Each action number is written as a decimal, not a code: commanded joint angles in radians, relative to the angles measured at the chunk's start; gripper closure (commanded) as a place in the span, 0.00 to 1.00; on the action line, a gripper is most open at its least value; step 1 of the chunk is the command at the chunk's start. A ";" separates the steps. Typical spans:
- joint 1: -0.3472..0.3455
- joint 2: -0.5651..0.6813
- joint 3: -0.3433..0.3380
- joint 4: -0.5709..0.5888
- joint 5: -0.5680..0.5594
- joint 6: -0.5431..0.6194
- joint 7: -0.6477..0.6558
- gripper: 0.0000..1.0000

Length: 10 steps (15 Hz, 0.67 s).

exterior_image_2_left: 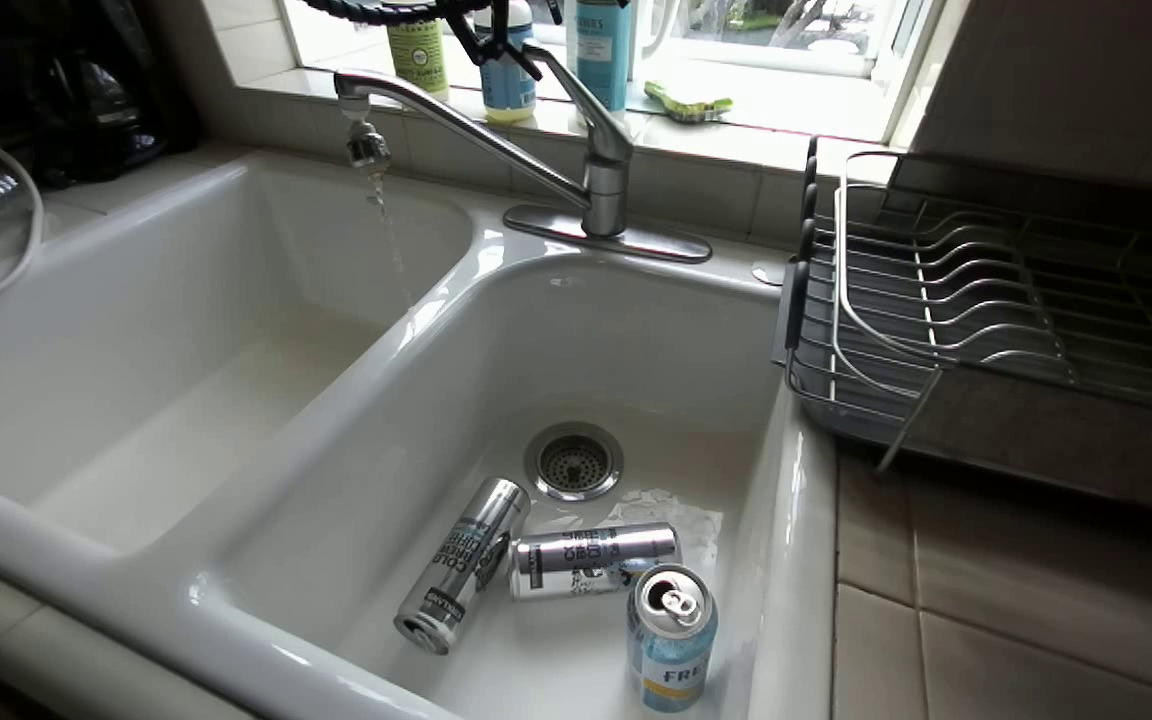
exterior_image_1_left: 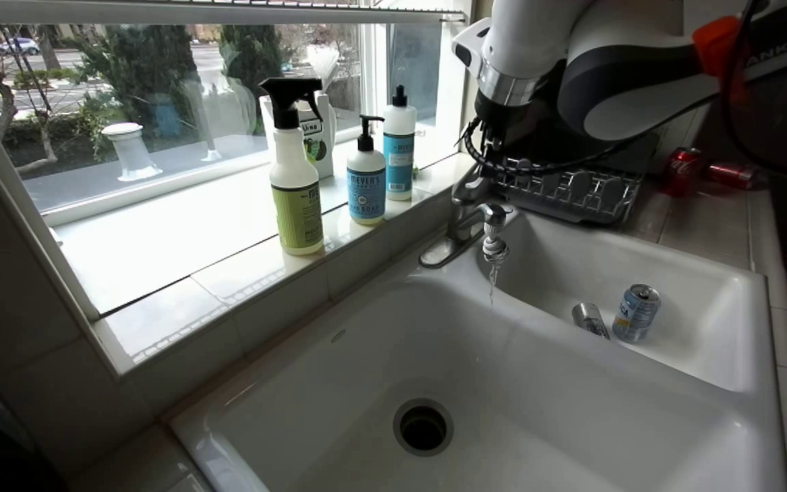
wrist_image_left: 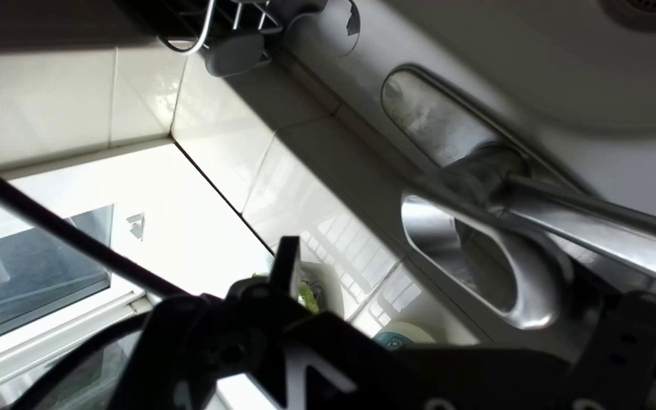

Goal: Push the faucet to the left then push the faucet handle upwards.

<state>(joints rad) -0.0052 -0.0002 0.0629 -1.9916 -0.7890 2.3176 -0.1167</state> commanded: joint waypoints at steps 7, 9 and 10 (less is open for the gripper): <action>-0.002 0.023 -0.031 0.079 -0.043 0.005 0.019 0.00; -0.004 0.021 -0.034 0.086 -0.049 0.001 0.034 0.00; -0.003 0.020 -0.034 0.088 -0.042 0.000 0.031 0.00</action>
<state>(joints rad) -0.0052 0.0031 0.0541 -1.9812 -0.7890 2.3174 -0.0971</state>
